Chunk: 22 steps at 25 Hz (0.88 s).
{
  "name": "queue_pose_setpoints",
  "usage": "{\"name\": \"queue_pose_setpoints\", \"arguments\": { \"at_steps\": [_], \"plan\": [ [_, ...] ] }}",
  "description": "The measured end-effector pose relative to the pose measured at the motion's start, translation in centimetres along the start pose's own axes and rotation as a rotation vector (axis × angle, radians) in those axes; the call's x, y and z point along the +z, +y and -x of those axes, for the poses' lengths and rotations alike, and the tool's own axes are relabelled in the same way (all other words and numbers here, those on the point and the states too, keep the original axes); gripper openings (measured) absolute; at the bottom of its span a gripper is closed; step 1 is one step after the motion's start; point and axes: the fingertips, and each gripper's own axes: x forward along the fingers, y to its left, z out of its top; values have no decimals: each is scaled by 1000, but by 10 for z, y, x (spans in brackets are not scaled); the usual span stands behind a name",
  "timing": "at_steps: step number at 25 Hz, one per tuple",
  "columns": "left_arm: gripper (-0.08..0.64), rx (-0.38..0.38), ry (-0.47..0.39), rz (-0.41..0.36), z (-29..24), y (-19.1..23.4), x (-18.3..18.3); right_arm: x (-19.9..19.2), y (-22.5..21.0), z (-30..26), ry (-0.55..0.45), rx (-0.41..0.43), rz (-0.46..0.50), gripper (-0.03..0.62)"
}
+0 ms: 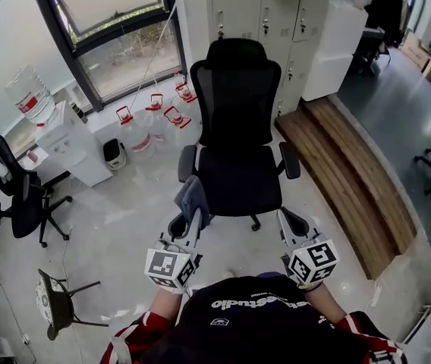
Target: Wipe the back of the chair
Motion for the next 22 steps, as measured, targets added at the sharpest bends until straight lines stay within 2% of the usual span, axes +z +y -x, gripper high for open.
{"name": "queue_pose_setpoints", "arguments": {
  "at_steps": [7,15,22],
  "plan": [
    [61,-4,7,11,-21,12,-2,8,-14,-16,8,-16,0,15],
    [61,27,29,-7,-59,24,-3,9,-50,-54,2,16,-32,15],
    [61,54,20,-23,-138,35,19,32,-123,-105,-5,29,-43,15]
  ]
}}
